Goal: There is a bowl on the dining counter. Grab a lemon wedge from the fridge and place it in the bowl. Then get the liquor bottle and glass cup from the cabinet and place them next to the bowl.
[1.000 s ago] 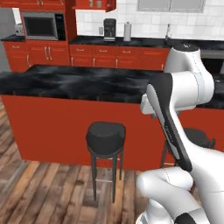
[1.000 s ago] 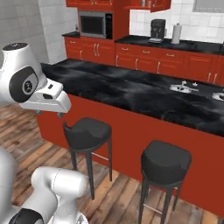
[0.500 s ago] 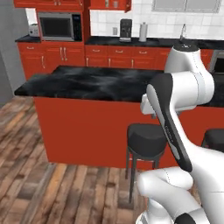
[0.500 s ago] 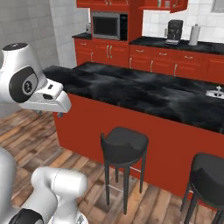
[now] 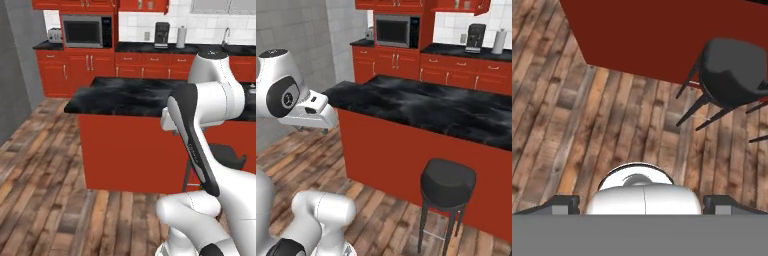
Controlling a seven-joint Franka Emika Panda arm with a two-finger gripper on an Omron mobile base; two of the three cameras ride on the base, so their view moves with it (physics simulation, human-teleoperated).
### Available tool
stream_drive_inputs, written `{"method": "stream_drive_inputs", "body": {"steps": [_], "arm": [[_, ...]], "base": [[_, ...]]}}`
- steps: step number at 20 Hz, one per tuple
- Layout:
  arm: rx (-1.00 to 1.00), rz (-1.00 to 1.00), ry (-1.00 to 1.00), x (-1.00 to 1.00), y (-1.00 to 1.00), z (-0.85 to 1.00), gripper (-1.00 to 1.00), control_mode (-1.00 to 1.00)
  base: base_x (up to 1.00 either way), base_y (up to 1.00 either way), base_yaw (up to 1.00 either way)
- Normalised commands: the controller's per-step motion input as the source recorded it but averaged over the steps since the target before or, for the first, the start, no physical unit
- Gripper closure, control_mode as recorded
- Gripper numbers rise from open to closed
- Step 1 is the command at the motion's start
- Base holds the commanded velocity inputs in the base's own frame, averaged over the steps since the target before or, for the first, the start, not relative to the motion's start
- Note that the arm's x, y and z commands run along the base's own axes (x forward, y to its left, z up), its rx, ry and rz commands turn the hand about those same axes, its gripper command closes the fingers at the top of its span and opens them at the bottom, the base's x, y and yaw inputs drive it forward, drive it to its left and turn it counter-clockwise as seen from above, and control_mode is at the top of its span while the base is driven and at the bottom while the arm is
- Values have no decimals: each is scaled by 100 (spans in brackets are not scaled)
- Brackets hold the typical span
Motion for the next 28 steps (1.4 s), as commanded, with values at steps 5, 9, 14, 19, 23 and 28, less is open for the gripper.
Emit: {"method": "stream_drive_inputs", "body": {"steps": [5, 9, 14, 19, 23, 28], "arm": [[0, 0, 0, 0, 0, 0, -100, 100], [0, 0, 0, 0, 0, 0, -100, 100], [0, 0, 0, 0, 0, 0, -100, 100], [0, 0, 0, 0, 0, 0, -100, 100], [0, 0, 0, 0, 0, 0, -100, 100], [0, 0, 0, 0, 0, 0, -100, 100]], "base": [[20, 100, -8], [18, 100, -6], [19, 100, -6], [36, 100, -7], [58, 100, -9], [74, 86, -11]]}}
